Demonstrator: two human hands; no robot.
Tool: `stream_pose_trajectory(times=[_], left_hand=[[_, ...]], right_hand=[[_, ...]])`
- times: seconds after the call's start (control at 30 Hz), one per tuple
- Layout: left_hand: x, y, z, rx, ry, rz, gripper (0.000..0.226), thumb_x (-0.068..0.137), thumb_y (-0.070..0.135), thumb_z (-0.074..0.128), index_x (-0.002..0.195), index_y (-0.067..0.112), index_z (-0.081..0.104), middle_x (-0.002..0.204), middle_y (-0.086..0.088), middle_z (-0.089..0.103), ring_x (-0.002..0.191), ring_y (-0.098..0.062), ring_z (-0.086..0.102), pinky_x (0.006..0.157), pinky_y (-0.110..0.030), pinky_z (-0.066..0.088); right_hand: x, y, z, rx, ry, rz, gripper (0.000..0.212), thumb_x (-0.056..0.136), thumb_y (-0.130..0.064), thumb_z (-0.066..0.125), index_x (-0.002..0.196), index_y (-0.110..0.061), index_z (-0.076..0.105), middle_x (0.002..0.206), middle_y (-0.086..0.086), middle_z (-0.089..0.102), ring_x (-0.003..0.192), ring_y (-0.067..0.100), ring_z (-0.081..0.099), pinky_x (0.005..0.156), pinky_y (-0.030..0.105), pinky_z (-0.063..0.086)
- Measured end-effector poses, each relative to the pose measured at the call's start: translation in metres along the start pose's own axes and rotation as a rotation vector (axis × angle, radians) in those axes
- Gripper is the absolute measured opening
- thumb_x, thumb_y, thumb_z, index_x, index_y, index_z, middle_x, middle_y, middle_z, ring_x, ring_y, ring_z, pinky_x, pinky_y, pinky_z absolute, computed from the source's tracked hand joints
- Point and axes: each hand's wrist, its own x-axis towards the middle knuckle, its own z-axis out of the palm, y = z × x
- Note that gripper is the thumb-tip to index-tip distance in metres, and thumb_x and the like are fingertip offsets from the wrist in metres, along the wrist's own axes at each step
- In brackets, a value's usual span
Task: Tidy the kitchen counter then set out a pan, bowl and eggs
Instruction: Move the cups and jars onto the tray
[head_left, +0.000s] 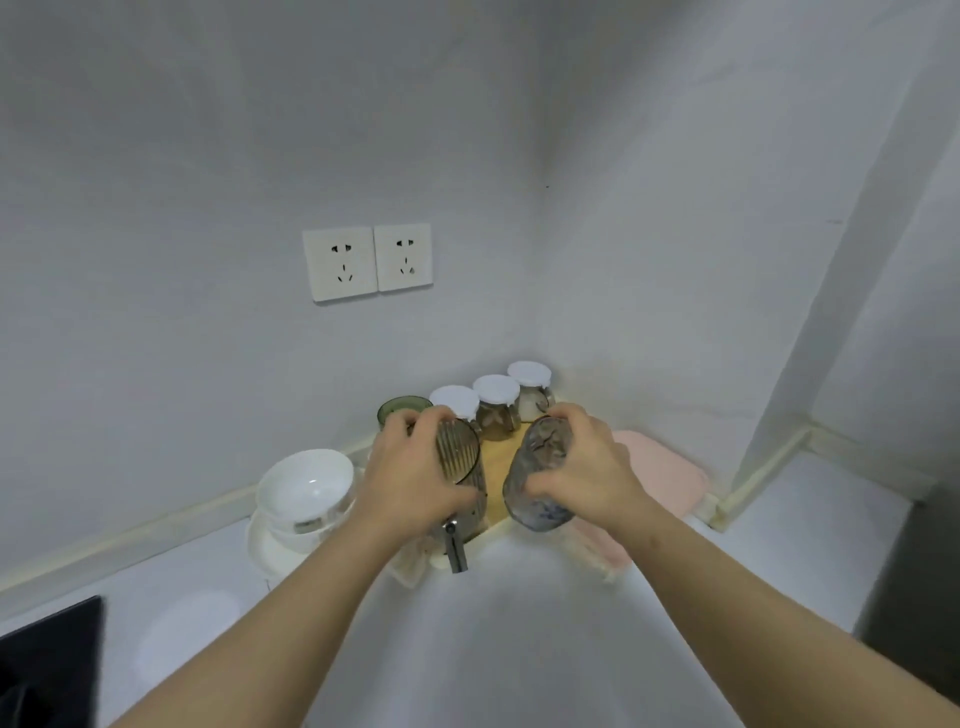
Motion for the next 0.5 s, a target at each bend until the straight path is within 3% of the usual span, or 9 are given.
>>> stream_pose_trajectory(times=[0.23,0.5], left_hand=[[0.063,0.003,0.033,0.002,0.076,-0.156,0.08,0.062,0.022,0.073,0.133,0.03,0.036,0.132,-0.001,0.031,0.122,-0.023,0.035,0.095,-0.037,0.047],[0.127,0.008,0.081,0.155,-0.062,-0.103,0.078,0.065,0.028,0.071,0.134,0.029,0.034,0.133,-0.002,0.032,0.12,-0.026,0.038,0.097,-0.035,0.042]], right_hand=[[0.101,0.016,0.002,-0.006,-0.098,-0.026,0.079,0.058,-0.031,0.073,0.128,-0.035,0.038,0.127,0.003,0.045,0.12,0.033,0.043,0.096,0.038,0.04],[0.176,0.046,0.011,-0.108,-0.143,-0.028,0.075,0.066,-0.026,0.071,0.133,-0.029,0.037,0.13,0.007,0.045,0.12,0.034,0.045,0.102,0.04,0.04]])
